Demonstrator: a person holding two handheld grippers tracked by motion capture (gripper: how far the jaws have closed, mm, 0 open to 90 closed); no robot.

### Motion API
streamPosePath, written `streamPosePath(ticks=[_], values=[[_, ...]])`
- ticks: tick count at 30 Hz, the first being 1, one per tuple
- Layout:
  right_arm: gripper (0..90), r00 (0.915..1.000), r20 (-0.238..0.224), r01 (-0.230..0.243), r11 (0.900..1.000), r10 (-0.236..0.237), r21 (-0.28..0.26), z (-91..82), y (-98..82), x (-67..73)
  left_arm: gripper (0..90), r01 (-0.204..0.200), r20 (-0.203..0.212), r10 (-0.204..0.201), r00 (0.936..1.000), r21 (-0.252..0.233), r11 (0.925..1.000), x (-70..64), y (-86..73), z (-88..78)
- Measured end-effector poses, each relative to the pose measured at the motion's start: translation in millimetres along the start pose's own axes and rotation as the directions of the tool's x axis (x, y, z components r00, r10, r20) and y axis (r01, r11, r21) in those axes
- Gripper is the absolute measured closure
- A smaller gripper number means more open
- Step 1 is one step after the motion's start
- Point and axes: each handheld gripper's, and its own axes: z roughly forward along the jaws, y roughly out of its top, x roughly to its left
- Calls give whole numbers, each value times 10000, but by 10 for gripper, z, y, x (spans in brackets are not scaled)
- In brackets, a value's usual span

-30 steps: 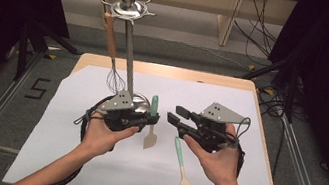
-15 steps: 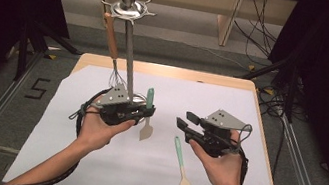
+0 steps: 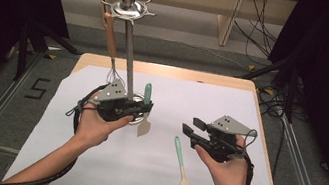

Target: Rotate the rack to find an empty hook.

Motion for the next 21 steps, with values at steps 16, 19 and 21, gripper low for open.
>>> streamPosePath(ticks=[16,19,21], values=[[563,9998,173,-44,9999,46,-139,-118,-127,-28,837,-134,-409,125,9991,-221,9997,59,156,-92],[563,9997,171,-143,9996,148,-239,-120,-149,-31,837,-278,-467,266,9986,-267,9993,57,177,-123],[563,9998,151,-144,9997,147,-180,-137,-149,-20,837,-338,-516,322,9981,-299,9990,53,192,-148]])
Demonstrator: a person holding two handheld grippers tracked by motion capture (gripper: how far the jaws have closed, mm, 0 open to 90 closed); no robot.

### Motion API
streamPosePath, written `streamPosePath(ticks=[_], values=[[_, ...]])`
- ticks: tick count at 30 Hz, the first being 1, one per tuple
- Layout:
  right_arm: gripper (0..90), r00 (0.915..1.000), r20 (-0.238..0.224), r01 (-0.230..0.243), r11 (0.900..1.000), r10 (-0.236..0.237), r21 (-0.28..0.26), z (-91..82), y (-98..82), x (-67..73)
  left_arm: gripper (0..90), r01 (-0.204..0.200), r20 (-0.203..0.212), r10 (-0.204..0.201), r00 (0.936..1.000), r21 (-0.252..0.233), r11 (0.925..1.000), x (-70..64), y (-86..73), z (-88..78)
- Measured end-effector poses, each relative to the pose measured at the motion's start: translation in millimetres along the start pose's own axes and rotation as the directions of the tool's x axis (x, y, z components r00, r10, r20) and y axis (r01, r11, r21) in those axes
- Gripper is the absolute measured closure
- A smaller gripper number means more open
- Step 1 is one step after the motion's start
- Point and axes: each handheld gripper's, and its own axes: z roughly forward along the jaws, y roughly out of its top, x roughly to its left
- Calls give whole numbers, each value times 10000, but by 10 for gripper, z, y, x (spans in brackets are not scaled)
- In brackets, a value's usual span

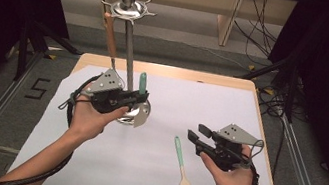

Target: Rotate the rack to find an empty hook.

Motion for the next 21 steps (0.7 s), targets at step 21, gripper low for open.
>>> streamPosePath(ticks=[21], values=[[566,9999,90,-114,9997,116,-205,-107,22,-11,837,-39,-205,35,9998,-203,9998,83,136,-79]])
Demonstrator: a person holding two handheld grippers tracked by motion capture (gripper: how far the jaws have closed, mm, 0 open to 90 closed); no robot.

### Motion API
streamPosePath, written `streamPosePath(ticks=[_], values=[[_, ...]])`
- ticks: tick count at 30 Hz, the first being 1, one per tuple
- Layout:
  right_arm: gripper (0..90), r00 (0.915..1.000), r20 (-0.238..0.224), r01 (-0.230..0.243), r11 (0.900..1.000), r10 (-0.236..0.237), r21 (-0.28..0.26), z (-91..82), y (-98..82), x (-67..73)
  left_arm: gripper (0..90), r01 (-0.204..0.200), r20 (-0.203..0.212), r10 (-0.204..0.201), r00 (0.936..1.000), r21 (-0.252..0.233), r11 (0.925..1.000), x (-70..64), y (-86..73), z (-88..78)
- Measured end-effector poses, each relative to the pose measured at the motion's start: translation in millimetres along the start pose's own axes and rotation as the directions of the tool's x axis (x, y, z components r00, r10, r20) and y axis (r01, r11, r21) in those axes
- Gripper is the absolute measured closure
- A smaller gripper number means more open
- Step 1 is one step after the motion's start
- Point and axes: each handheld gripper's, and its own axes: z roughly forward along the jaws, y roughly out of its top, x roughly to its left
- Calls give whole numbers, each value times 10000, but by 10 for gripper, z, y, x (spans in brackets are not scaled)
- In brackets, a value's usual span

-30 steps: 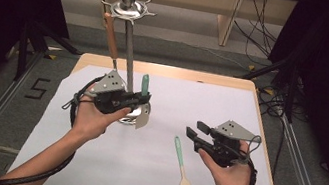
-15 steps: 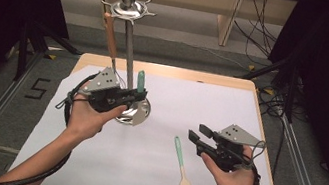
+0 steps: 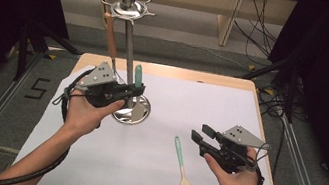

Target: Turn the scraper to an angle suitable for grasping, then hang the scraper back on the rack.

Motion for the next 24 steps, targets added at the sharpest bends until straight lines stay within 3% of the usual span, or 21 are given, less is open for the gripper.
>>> streamPosePath(ticks=[2,6,7,8,11,12,13,15,19,20,22,24], values=[[565,9998,10,194,9997,-194,-171,11,17,-8,837,-77,9,77,10000,-24,10000,26,39,-2],[565,10000,-19,-13,10000,13,-30,21,48,-21,837,-40,-37,40,10000,-72,10000,83,101,-9],[565,10000,13,53,10000,-53,-72,25,47,-26,837,-333,-21,332,9994,-208,9992,123,122,3],[566,10000,-35,-26,10000,26,-64,23,47,-20,837,-380,-41,379,9993,-208,9991,144,132,4],[565,10000,88,48,9997,-46,-236,17,24,-16,837,-201,-137,199,9997,-139,9997,155,141,11],[565,9998,-25,-206,9997,206,-102,-1,18,-3,837,-171,-121,169,9998,-144,9998,153,143,12],[566,9999,100,127,9999,-126,-48,-16,22,-27,837,-228,-92,226,9997,-136,9996,153,151,10],[565,9998,103,152,9996,-150,-232,-24,28,-33,837,-239,-27,239,9997,-154,9996,147,174,8],[565,9996,284,29,9993,-18,-382,-46,73,-55,837,-497,154,499,9986,-164,9986,187,245,9],[566,9995,298,63,9994,-53,-341,-60,84,-76,837,-302,181,304,9994,-110,9995,182,250,7],[566,9992,252,-303,9991,310,-290,-65,92,-93,837,-199,205,199,9996,-2,9998,195,260,10],[566,9989,415,-185,9982,209,-575,-37,90,-120,837,-303,226,301,9993,74,9995,222,275,23]])
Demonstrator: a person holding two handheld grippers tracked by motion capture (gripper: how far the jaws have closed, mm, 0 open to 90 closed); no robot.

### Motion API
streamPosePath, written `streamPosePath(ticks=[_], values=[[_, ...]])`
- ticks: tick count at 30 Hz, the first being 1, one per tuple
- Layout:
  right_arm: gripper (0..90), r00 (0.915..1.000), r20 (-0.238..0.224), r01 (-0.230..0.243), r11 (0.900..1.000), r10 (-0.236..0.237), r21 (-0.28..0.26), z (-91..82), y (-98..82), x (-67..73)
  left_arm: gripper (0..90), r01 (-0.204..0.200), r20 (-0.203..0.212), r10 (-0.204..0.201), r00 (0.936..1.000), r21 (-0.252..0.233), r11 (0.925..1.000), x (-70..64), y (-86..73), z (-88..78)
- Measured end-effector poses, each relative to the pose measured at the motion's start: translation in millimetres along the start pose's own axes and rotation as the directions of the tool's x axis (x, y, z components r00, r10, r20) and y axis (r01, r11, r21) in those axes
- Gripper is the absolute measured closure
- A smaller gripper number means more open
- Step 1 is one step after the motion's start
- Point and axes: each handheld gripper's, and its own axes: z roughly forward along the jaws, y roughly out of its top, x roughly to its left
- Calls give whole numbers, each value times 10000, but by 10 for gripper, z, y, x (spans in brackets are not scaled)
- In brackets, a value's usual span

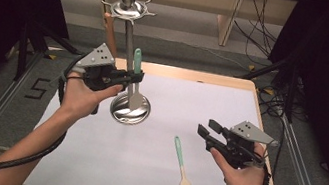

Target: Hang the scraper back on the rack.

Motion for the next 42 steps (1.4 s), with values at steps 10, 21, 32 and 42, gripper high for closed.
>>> streamPosePath(ticks=[10,21,32,42], values=[[566,9997,-170,-177,9992,183,362,-21,-53,-60,838,116,-47,-115,9999,214,9997,38,106,41],[566,9997,-110,-233,9991,237,356,-16,-56,-35,837,-14,273,6,9996,303,9995,139,201,23],[566,9999,-57,-103,9990,106,432,-41,-70,-43,837,-31,236,24,9997,301,9995,217,273,25],[566,10000,-52,-53,9998,55,215,-15,-80,-32,838,21,213,-27,9998,301,9995,267,309,13]])
